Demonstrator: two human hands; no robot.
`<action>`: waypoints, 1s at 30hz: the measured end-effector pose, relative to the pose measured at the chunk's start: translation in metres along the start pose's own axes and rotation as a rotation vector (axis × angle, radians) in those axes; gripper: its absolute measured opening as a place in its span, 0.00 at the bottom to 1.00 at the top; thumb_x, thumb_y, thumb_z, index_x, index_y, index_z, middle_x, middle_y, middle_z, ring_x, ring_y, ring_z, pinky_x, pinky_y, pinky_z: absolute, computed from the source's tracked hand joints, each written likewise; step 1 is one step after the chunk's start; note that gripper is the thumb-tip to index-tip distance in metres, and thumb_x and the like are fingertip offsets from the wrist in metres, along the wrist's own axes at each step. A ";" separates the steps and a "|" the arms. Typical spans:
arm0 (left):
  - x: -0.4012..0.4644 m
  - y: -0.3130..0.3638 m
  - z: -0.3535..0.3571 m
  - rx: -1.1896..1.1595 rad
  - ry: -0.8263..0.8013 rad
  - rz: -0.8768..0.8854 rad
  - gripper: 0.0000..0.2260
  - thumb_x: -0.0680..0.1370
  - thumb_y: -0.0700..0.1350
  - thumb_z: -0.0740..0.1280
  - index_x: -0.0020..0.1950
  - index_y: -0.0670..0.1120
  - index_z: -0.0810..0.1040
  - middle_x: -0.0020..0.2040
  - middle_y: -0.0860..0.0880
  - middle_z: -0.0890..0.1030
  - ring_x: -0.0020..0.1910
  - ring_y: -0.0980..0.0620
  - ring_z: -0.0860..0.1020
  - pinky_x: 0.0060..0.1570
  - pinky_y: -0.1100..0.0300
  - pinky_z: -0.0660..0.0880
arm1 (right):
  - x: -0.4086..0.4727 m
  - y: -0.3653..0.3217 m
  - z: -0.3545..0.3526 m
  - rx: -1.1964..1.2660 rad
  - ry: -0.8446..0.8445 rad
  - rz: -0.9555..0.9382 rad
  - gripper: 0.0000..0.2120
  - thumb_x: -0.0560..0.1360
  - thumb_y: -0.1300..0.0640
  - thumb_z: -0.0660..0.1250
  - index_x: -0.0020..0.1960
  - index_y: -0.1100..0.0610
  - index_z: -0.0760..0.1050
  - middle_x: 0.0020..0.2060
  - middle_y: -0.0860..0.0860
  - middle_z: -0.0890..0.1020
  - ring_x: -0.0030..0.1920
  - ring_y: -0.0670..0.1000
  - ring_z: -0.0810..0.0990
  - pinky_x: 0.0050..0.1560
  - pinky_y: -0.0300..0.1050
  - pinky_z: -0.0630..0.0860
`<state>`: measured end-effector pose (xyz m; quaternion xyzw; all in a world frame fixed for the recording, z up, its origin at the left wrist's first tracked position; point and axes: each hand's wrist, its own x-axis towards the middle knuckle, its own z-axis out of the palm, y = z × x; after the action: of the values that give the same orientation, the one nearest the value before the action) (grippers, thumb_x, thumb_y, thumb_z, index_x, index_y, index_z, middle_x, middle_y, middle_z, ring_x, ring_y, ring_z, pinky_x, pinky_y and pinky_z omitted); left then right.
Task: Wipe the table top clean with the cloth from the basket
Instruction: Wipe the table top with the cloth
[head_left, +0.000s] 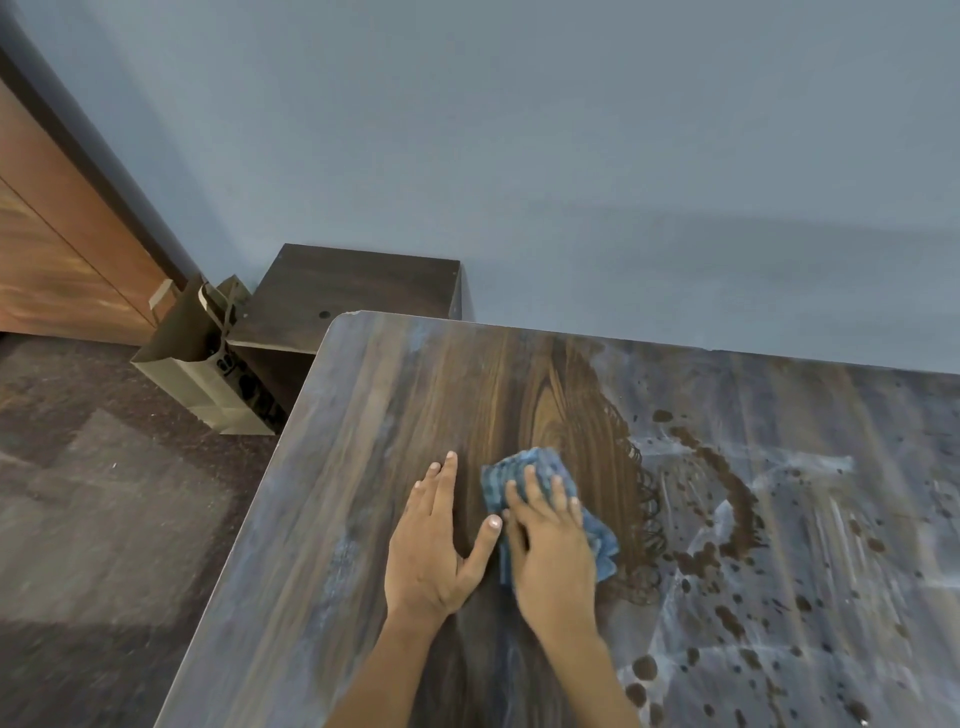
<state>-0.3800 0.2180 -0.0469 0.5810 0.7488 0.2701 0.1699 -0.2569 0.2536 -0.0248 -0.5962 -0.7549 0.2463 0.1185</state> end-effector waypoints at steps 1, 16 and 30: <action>0.000 0.000 0.000 -0.008 0.000 -0.006 0.37 0.73 0.67 0.48 0.76 0.47 0.54 0.75 0.49 0.61 0.75 0.53 0.57 0.73 0.57 0.56 | -0.005 -0.005 0.002 0.027 -0.054 -0.029 0.21 0.82 0.50 0.52 0.75 0.45 0.58 0.74 0.38 0.48 0.76 0.45 0.42 0.76 0.50 0.43; 0.001 -0.002 0.003 0.022 0.028 -0.020 0.35 0.74 0.67 0.49 0.76 0.48 0.56 0.74 0.49 0.63 0.74 0.52 0.59 0.72 0.57 0.58 | 0.011 0.030 -0.014 0.041 0.003 -0.092 0.18 0.82 0.54 0.55 0.71 0.50 0.67 0.74 0.42 0.59 0.76 0.45 0.49 0.75 0.40 0.43; 0.000 -0.004 0.005 -0.002 0.005 -0.055 0.36 0.73 0.68 0.48 0.76 0.49 0.54 0.75 0.50 0.62 0.74 0.51 0.58 0.72 0.53 0.60 | -0.075 0.051 -0.031 -0.236 -0.215 -0.250 0.34 0.81 0.43 0.36 0.51 0.44 0.83 0.57 0.42 0.80 0.74 0.39 0.47 0.69 0.32 0.52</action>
<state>-0.3802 0.2187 -0.0529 0.5591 0.7647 0.2678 0.1759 -0.1792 0.1973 -0.0159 -0.4778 -0.8550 0.2016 -0.0040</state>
